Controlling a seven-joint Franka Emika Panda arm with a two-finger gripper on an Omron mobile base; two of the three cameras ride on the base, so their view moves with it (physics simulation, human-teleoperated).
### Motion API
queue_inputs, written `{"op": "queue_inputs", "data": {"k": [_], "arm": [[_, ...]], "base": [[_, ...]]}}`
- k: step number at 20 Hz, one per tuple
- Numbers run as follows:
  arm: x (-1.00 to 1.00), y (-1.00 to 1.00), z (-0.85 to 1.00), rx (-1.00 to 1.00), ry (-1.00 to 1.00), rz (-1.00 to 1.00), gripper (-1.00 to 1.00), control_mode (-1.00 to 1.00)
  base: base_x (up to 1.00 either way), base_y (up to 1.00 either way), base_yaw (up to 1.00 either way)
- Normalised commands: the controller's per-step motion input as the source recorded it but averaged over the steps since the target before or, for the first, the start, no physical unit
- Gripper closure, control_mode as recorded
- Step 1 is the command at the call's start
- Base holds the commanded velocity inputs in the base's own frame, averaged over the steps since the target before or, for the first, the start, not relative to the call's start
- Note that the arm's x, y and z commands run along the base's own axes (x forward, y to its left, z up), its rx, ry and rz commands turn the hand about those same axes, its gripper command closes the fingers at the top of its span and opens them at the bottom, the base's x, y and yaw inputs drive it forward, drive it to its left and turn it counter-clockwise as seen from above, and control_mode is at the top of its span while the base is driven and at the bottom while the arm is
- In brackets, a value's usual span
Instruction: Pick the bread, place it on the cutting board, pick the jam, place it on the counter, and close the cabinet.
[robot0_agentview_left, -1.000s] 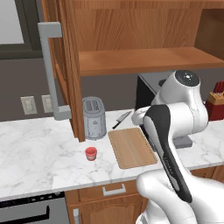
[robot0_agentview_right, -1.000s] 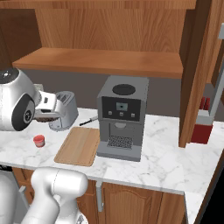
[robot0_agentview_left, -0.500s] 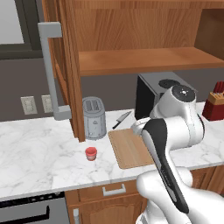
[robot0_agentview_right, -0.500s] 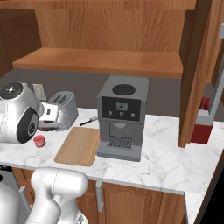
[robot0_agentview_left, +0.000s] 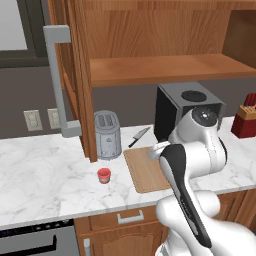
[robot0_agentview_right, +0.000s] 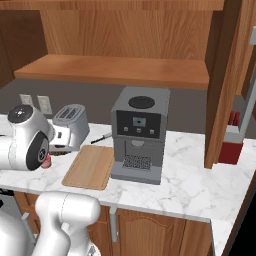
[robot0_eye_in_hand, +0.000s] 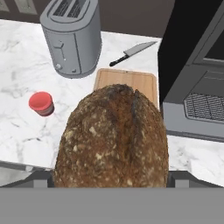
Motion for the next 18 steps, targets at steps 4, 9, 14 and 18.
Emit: {"op": "queue_inputs", "data": {"k": [4, 9, 14, 18], "arm": [[0.25, 0.00, -0.26, 0.00, 0.00, 0.00, 1.00, -1.00], [0.31, 0.00, -0.27, 0.00, 0.00, 0.00, 1.00, -1.00], [0.33, 0.00, -0.31, 0.00, 0.00, 0.00, 1.00, -1.00], [0.32, -0.01, -0.34, 0.00, 0.00, 0.00, 1.00, -1.00]], "base": [[0.00, 0.00, 0.00], [0.00, 0.00, 0.00], [0.00, 0.00, 0.00], [0.00, 0.00, 0.00]]}}
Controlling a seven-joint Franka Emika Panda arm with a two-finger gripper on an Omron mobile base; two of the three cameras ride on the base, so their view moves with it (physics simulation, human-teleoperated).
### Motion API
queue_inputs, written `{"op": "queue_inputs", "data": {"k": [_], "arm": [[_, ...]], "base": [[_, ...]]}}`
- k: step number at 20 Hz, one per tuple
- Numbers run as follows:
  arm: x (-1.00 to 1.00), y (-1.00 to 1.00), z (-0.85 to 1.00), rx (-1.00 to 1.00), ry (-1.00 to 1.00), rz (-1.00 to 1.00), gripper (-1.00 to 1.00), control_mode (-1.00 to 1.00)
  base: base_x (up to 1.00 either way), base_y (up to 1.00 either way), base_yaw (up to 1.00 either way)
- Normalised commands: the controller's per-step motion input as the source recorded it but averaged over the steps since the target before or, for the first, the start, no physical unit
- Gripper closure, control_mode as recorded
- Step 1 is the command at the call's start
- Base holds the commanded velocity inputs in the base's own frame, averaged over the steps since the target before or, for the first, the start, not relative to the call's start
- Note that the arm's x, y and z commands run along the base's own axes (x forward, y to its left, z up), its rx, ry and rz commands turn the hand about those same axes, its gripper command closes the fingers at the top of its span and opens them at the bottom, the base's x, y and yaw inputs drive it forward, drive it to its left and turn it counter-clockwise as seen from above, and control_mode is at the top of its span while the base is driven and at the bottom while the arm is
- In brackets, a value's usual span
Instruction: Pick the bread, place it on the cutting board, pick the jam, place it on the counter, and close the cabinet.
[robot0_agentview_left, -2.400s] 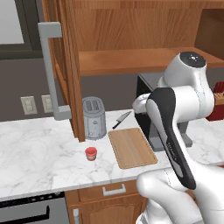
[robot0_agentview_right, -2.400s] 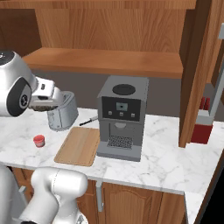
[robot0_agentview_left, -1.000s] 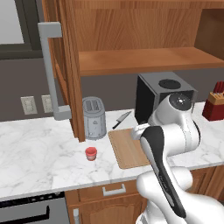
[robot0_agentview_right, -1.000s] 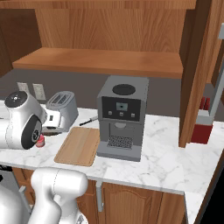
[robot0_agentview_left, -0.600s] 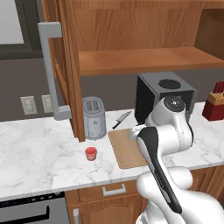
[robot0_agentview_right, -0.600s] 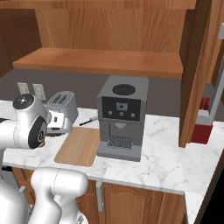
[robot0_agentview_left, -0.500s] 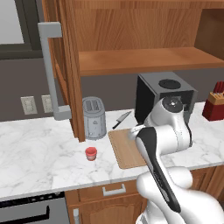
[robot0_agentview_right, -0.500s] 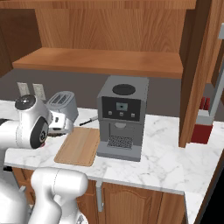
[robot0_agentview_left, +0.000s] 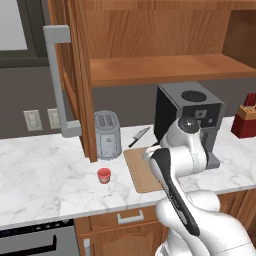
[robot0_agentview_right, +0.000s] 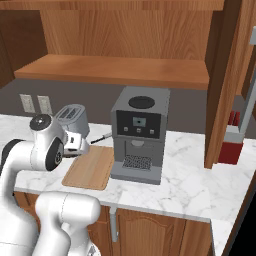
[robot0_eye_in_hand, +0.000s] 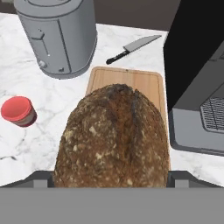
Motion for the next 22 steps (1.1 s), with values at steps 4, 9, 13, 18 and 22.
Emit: {"op": "queue_inputs", "data": {"k": [4, 9, 13, 18, 22], "arm": [[0.34, -0.02, -0.31, 0.00, 0.00, 0.00, 1.00, -1.00], [0.31, -0.07, -0.29, 0.00, 0.00, 0.00, 1.00, -1.00], [0.35, -0.07, -0.25, 0.00, 0.00, 0.00, 1.00, -1.00], [0.29, -0.02, -0.33, 0.00, 0.00, 0.00, 1.00, -1.00], [0.24, 0.00, -0.36, 0.00, 0.00, 0.00, 1.00, -1.00]], "base": [[0.00, 0.00, 0.00], [0.00, 0.00, 0.00], [0.00, 0.00, 0.00], [0.00, 0.00, 0.00], [0.00, 0.00, 0.00]]}}
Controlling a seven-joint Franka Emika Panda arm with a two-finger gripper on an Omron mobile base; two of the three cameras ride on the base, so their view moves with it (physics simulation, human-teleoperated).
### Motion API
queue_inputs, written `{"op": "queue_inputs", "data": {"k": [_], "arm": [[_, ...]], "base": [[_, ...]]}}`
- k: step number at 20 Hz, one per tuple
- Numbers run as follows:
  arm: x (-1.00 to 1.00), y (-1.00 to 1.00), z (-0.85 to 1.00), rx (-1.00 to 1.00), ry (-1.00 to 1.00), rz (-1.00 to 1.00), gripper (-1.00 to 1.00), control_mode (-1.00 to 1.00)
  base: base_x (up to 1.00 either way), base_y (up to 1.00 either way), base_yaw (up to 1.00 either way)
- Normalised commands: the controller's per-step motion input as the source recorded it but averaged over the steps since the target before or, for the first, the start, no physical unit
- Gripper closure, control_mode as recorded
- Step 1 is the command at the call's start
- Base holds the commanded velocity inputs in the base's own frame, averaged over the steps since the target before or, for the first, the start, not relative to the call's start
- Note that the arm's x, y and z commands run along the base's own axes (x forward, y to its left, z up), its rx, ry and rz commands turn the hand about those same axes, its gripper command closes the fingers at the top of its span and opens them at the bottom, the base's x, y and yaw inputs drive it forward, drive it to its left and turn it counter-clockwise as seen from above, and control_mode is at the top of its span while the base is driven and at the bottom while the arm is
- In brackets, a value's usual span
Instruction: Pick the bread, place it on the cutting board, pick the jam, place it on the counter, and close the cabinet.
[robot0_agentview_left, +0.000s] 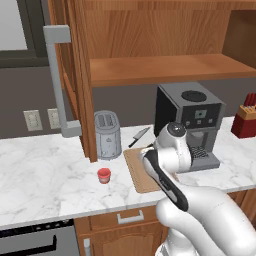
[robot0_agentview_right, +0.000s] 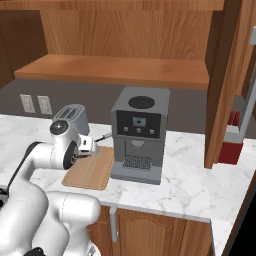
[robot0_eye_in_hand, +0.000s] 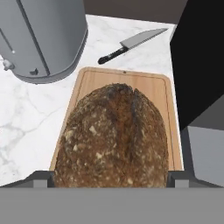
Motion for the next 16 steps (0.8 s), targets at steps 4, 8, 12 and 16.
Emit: {"op": "queue_inputs", "data": {"k": [4, 8, 12, 16], "arm": [[0.18, 0.00, -0.38, 0.00, 0.00, 0.00, 1.00, -1.00], [0.17, 0.00, -0.38, 0.00, 0.00, 0.00, 1.00, -1.00], [0.18, 0.00, -0.36, 0.00, 0.00, 0.00, 1.00, -1.00], [0.14, 0.00, -0.36, 0.00, 0.00, 0.00, 1.00, -1.00]], "base": [[0.00, 0.00, 0.00], [0.00, 0.00, 0.00], [0.00, 0.00, 0.00], [0.00, 0.00, 0.00]]}}
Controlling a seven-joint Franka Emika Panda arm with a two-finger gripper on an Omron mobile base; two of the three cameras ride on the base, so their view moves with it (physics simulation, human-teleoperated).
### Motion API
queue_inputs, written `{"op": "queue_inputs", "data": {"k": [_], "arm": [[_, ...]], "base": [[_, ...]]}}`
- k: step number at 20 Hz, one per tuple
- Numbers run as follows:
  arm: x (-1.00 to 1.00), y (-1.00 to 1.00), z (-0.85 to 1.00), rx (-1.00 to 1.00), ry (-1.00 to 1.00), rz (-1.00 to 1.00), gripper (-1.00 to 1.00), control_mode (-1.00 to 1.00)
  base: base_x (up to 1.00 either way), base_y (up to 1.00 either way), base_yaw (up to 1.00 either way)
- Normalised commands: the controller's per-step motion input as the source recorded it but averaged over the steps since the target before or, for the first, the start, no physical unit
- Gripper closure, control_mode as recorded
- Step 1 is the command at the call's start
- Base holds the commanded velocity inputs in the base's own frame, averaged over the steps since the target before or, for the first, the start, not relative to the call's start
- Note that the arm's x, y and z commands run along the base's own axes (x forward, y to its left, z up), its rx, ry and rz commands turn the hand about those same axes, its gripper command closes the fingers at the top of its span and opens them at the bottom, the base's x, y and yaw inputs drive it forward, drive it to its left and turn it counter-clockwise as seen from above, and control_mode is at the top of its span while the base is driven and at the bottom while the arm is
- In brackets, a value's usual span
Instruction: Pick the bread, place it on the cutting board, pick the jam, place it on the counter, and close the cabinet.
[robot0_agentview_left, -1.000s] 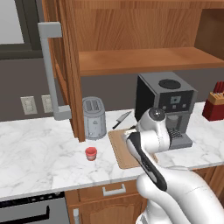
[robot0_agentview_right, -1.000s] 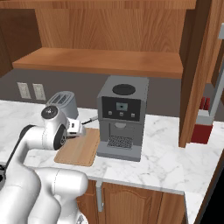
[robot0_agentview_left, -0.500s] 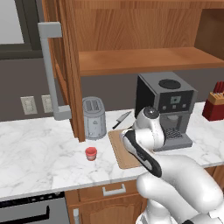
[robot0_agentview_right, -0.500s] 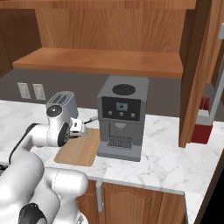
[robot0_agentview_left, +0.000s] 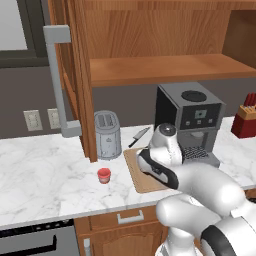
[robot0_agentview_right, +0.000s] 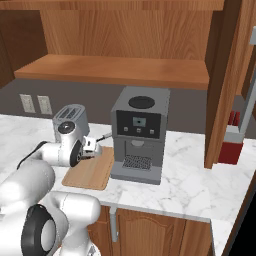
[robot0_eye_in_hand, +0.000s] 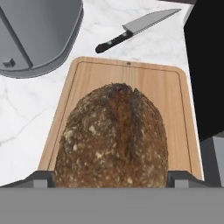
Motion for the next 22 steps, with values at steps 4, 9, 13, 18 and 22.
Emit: {"op": "queue_inputs", "data": {"k": [4, 9, 13, 18, 22], "arm": [[0.12, 0.00, -0.33, 0.00, 0.00, 0.00, 1.00, -1.00], [0.09, -0.01, -0.30, 0.00, 0.00, 0.00, 1.00, -1.00], [0.09, 0.00, -0.28, 0.00, 0.00, 0.00, 1.00, -1.00], [0.10, -0.03, -0.25, 0.00, 0.00, 0.00, 1.00, -1.00], [0.06, -0.03, -0.22, 0.00, 0.00, 0.00, 1.00, -1.00]], "base": [[0.00, 0.00, 0.00], [0.00, 0.00, 0.00], [0.00, 0.00, 0.00], [0.00, 0.00, 0.00], [0.00, 0.00, 0.00]]}}
